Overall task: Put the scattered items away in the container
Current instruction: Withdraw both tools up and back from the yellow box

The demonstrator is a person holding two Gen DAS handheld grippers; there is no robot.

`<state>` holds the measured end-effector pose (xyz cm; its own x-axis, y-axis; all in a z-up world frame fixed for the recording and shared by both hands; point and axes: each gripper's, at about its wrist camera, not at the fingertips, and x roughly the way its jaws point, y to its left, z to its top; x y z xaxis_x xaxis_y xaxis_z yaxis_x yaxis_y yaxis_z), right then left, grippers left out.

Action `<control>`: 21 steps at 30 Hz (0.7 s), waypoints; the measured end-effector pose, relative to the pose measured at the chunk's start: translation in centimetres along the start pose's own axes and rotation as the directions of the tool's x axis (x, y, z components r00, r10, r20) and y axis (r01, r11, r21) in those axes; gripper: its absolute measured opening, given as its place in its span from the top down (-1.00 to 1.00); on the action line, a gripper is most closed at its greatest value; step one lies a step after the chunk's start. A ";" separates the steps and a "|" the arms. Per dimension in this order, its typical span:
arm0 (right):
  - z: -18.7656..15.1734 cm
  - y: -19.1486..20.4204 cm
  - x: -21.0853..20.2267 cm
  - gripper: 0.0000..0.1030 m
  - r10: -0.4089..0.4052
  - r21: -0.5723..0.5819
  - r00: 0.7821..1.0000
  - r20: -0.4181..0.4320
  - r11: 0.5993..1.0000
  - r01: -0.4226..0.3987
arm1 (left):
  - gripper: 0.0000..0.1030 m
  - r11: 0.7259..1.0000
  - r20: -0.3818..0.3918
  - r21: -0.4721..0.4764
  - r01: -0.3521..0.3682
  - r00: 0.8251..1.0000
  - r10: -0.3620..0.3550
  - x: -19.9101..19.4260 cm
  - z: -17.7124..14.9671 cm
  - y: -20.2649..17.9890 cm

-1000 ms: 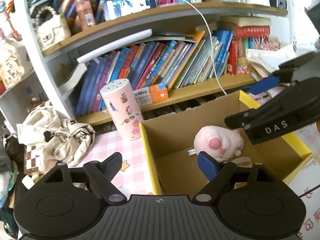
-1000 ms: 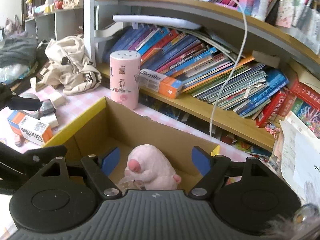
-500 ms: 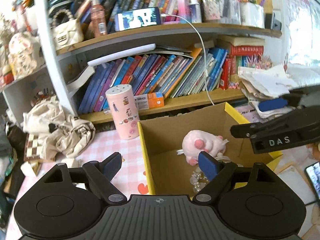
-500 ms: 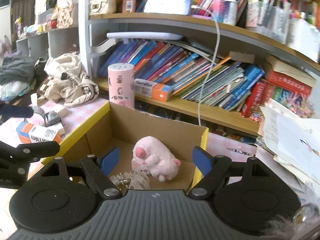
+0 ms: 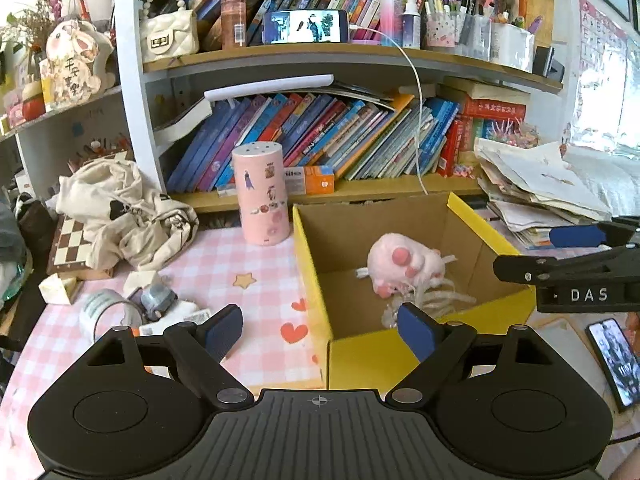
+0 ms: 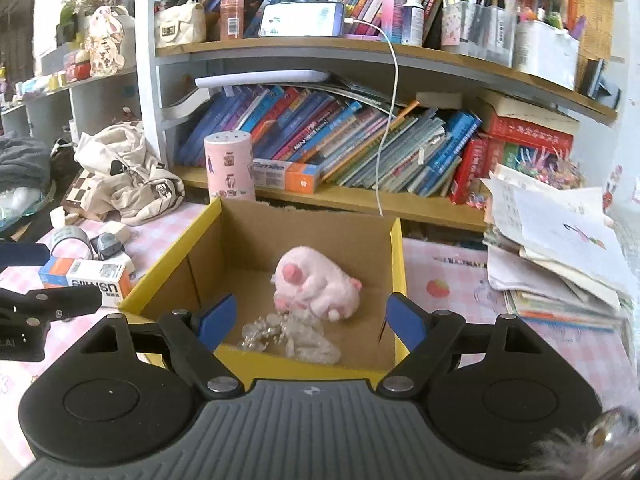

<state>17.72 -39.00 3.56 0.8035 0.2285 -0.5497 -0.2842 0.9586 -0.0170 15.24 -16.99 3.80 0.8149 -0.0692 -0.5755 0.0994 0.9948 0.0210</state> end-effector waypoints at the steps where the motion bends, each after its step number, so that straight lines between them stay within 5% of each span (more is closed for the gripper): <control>1: -0.3 0.4 -0.3 -0.58 -0.008 0.004 1.000 -0.003 1.000 0.008 | -0.69 1.000 -0.001 -0.001 0.007 1.000 -0.007 -0.2 -0.3 0.3; 21: -7.0 10.1 -4.2 -0.66 -0.136 0.080 0.987 -0.088 0.987 0.143 | -0.69 0.998 -0.062 -0.014 0.055 0.996 -0.056 -4.2 -6.8 6.2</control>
<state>7.75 -31.44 -0.16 0.7858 0.0802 -0.6133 -0.1238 0.9919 -0.0289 8.49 -10.03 0.78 0.7708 -0.1200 -0.6257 0.1363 0.9904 -0.0219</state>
